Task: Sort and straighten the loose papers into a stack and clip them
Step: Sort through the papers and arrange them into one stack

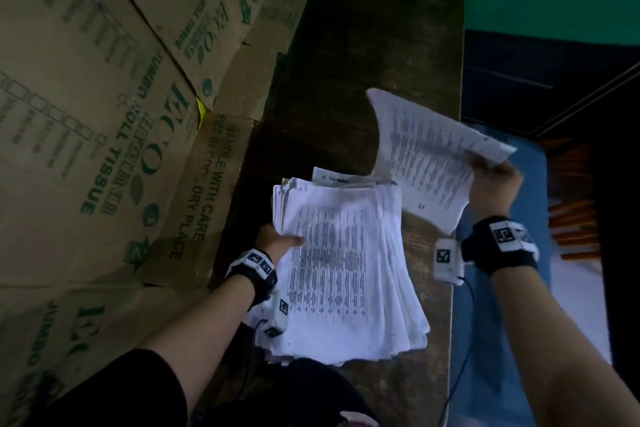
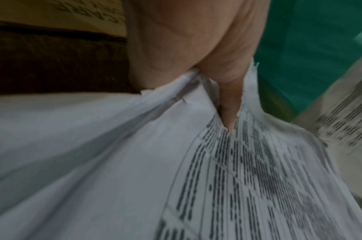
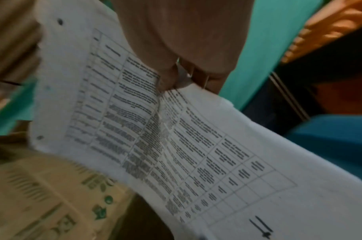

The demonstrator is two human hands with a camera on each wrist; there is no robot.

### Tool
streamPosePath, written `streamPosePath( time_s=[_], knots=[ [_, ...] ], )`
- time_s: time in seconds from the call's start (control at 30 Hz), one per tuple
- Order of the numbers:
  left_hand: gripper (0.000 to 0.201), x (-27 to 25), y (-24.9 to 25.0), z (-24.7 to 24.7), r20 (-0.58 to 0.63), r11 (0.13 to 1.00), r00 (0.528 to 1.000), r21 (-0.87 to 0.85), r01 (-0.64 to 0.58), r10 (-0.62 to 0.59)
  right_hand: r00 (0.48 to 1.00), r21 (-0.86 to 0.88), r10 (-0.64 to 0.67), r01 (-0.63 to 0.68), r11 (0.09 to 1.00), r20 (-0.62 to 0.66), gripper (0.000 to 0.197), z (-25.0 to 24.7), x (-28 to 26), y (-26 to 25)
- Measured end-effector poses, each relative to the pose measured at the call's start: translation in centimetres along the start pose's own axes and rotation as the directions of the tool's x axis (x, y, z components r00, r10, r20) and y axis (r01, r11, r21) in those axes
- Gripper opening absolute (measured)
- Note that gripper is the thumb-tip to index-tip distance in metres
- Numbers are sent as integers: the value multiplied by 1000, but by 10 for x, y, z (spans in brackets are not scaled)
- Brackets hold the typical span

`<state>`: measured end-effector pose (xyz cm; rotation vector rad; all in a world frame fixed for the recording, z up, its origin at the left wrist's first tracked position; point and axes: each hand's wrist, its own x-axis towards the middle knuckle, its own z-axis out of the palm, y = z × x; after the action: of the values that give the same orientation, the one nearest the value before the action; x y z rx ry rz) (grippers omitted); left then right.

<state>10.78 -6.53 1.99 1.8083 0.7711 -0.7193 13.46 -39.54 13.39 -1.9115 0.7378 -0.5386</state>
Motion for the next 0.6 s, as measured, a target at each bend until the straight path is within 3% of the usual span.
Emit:
streamPosePath(
  time_s=[0.1,0.13,0.27,0.37,0.47,0.6],
  knots=[
    [64,-1,1,0,-2,1000,1000,-5,2,-2,988,306,-89,47,951,123,18,-20,-12,-56],
    [56,-2,2,0,9,1000,1000,7,-12,12,976,329,-150,93,940,155,20,-26,-19,-69],
    [79,-10,0,-5,79,996,996,80,-45,39,939,292,-306,251,923,159,14,-48,-45,-95],
    [87,-17,-7,-7,117,994,993,105,-20,8,898,122,-421,406,906,130,20,-55,-54,-95],
    [82,-31,-20,-6,116,996,991,55,-67,61,919,100,-330,315,944,216,20,-49,-66,-65],
    [96,-34,-35,1,108,991,988,-78,-106,114,919,-146,-113,180,973,377,7,-27,-104,0]
  ],
)
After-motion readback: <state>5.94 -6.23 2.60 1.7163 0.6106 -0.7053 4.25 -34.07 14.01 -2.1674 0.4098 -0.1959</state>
